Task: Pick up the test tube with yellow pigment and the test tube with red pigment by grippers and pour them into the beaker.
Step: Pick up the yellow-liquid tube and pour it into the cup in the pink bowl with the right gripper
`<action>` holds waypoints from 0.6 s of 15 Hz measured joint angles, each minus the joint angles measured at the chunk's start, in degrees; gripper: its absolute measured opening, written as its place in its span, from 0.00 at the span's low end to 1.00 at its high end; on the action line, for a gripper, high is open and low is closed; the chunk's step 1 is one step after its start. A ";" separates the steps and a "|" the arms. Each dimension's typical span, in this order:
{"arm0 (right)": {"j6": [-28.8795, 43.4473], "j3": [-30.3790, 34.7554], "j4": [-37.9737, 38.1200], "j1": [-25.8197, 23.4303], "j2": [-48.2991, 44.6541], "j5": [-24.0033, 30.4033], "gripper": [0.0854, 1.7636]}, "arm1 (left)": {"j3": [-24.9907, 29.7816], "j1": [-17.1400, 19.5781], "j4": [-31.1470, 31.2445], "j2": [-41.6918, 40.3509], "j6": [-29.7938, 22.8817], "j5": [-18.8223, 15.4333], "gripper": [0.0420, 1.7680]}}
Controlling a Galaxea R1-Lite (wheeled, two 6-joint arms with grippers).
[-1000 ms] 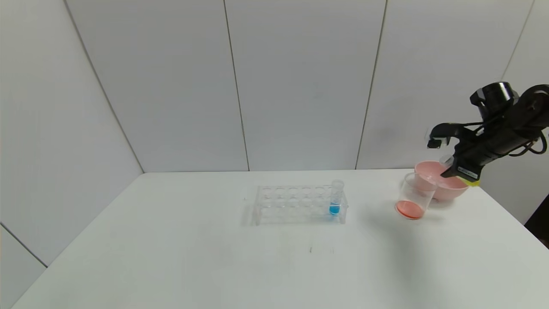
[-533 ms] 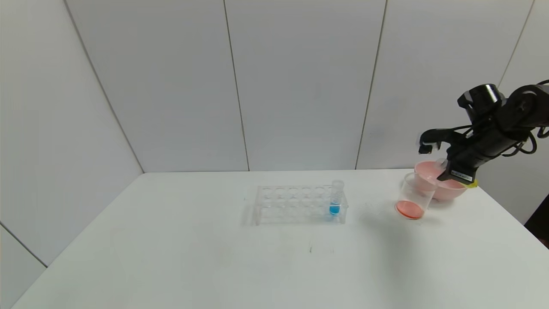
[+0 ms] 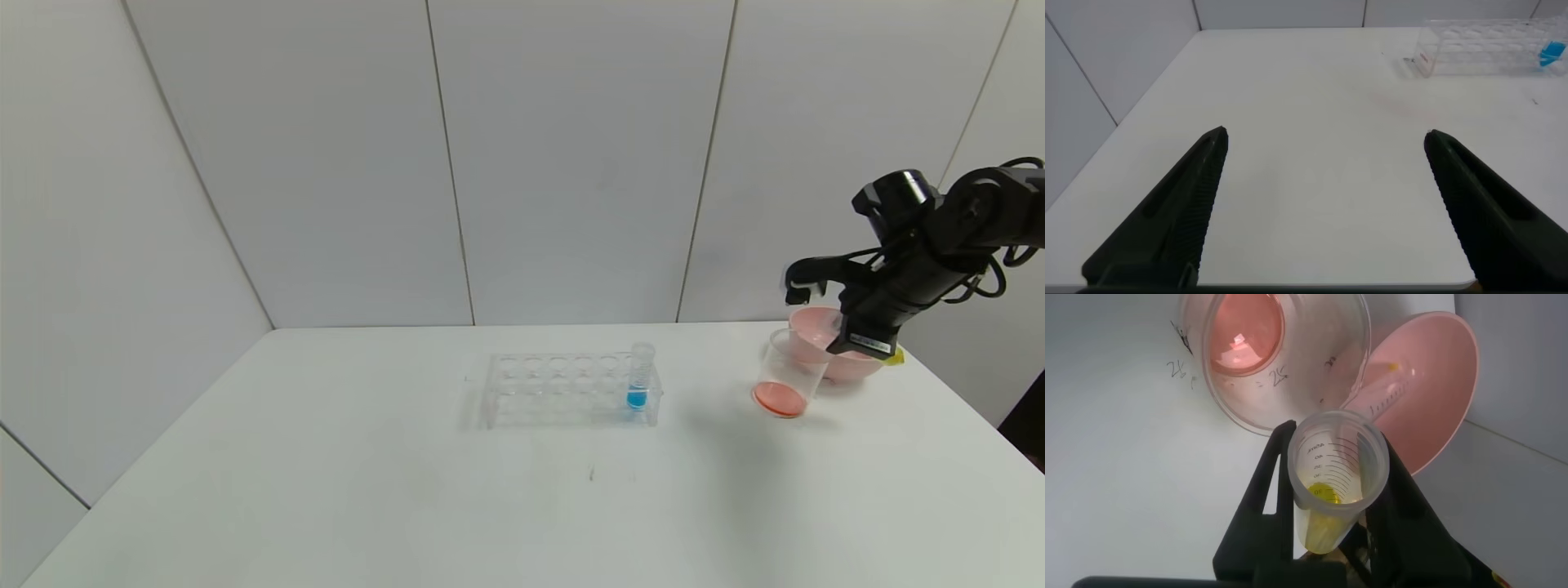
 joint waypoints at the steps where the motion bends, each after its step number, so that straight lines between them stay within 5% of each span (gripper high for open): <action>1: 0.00 0.00 0.00 0.11 0.21 -0.77 0.28 | 0.00 0.00 0.00 0.00 0.00 0.00 0.97; 9: -0.06 -0.02 -0.84 1.67 0.95 -5.32 0.28 | 0.00 0.00 0.00 0.00 0.00 0.00 0.97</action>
